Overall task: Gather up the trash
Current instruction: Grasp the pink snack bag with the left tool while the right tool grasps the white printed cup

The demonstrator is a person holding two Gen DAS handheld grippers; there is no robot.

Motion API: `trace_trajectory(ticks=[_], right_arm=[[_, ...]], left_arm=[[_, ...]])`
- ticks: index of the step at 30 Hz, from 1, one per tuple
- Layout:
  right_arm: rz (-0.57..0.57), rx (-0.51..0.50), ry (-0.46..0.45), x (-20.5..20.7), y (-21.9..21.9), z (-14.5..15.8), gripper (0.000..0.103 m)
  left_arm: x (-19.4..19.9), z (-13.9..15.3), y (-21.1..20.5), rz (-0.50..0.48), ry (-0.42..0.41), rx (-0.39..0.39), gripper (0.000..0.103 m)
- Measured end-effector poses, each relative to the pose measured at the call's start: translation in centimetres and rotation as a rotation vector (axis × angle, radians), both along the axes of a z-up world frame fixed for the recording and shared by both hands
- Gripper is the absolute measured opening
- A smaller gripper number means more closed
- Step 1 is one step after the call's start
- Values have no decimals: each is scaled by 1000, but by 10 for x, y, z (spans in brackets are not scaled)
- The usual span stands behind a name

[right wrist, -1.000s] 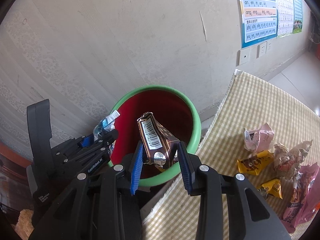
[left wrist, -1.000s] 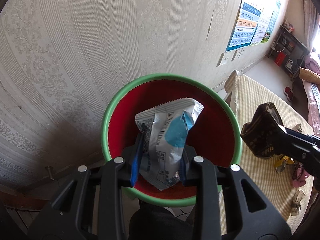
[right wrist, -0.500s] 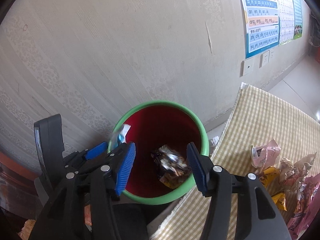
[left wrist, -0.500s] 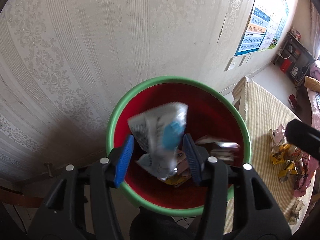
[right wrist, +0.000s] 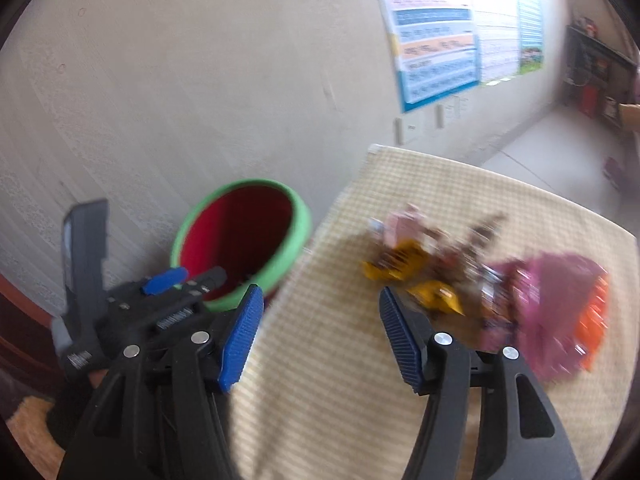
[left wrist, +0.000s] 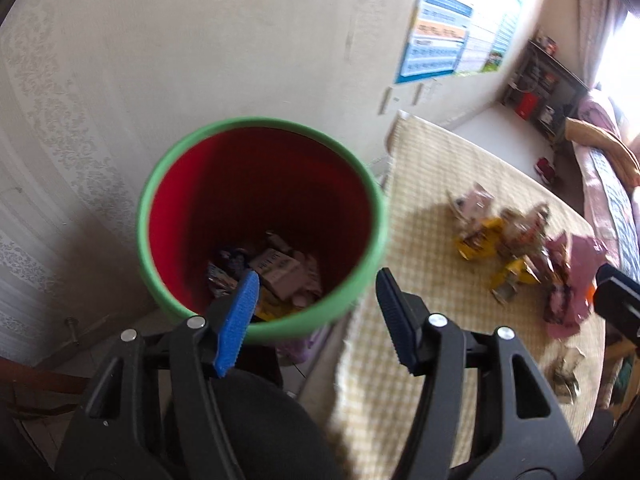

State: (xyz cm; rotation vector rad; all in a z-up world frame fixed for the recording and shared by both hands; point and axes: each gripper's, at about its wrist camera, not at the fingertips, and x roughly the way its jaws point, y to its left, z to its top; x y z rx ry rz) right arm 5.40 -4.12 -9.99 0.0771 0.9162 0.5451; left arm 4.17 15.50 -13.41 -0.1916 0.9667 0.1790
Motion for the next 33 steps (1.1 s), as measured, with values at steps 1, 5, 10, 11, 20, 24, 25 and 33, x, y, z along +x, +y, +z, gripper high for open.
trace_trajectory(ticks=[1,5,10,11,20,24,25,33], right_arm=[[-33,-17,0,-4,-15,-5,61],[-217,-117,9,-23,-81,-31,63],[-362,-147,170,-32,-141,-82,63],[-373,-142,193,-34,-147,-90,63],[-294,-41,247,-49,-156,-110,20],[-330,-6,221,-56,-171,-103,20],[-341,-2,223,-56,-176,-102,20],[-360,6,246,-54,-186,-104,20]], left_arm=[[-1,0,-8,-15,4,-1,58],[-5,-5,-41,-77,31,-6,58],[4,0,-97,-208,30,15,58],[9,3,-112,-244,21,9,58],[67,-16,-220,-413,107,-141,58],[89,-34,-239,-376,177,-190,58],[95,-39,-246,-378,190,-162,58],[99,-71,-253,-404,315,-219,34]])
